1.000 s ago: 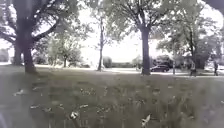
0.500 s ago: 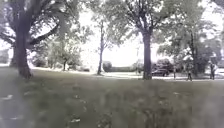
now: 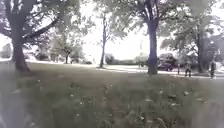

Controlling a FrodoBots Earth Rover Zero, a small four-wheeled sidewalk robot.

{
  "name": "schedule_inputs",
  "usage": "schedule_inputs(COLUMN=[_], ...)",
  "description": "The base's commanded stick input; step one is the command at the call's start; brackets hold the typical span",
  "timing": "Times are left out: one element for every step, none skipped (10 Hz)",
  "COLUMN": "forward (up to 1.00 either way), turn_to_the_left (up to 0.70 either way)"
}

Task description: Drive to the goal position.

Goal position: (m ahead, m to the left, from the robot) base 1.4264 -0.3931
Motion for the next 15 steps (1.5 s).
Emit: schedule_inputs(forward=[0.7, 0.7, 0.7, 0.7, 0.7, 0.7, 0.7, 0.7, 0.7, 0.7, 0.7, 0.7, 0.7, 0.7, 0.7], turn_to_the_left=[0.0, 0.0, 0.06, 0.13, 0.21, 0.28, 0.35, 0.35, 0.35, 0.31, 0.25, 0.19, 0.14, 0.08, 0.02])
